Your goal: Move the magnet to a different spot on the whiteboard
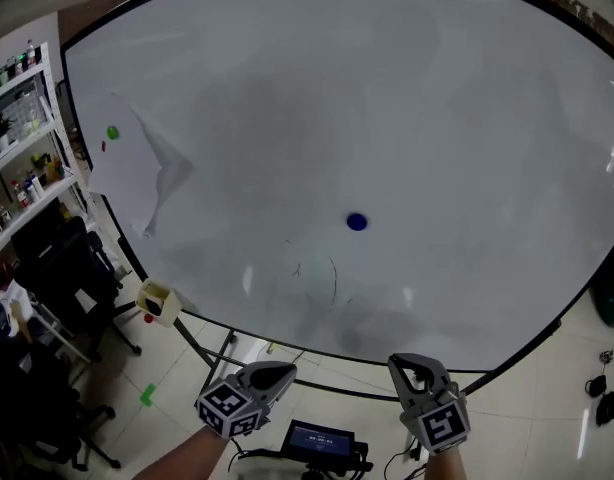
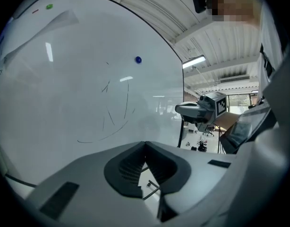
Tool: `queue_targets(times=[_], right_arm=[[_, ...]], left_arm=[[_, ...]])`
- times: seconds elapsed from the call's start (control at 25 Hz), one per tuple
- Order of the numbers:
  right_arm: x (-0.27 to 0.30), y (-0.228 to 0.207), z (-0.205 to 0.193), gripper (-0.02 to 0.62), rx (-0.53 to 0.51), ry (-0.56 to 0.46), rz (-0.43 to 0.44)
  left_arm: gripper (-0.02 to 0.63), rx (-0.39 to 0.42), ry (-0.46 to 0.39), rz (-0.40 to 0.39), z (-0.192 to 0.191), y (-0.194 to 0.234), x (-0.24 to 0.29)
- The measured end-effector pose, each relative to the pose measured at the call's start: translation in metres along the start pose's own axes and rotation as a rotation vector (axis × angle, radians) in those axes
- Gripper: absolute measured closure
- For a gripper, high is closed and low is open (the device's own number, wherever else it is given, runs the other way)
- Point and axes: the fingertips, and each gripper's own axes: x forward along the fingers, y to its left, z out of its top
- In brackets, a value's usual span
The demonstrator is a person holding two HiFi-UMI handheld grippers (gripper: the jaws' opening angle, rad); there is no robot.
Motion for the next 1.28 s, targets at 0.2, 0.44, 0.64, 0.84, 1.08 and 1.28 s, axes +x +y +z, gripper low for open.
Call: queue_targets(times=[0.2, 0.44, 0.64, 0.84, 1.08, 1.28], right_arm=[[0.004, -0.006, 0.033, 0.565, -0.161, -0.007, 0.027], [0.024, -0.013, 0.062, 0.565, -0.338, 0.037, 0.033], [0.045, -0.029, 0.081, 0.565, -0.475, 0.154, -0.017], [0.067, -0.045, 0.108, 0.563, -0.553, 0.198, -0.078], [0.095, -0.050, 0.136, 0.563, -0.670, 0.241, -0.115], [0.106, -0.054, 0.149, 0.563, -0.737, 0.277, -0.142]], left_arm=[[0.584, 0.018, 0.002, -0.003, 0.004, -0.003, 0.001], [0.584, 0.008, -0.009, -0.028, 0.005, 0.011, -0.005], [0.584, 0.033, -0.002, -0.048, 0.003, 0.026, -0.010], [0.584, 0.081, 0.012, -0.106, 0.003, 0.031, -0.012], [0.584, 0.079, 0.003, -0.134, 0.004, 0.053, -0.018], [0.584, 0.063, 0.013, -0.138, -0.003, 0.070, -0.026]])
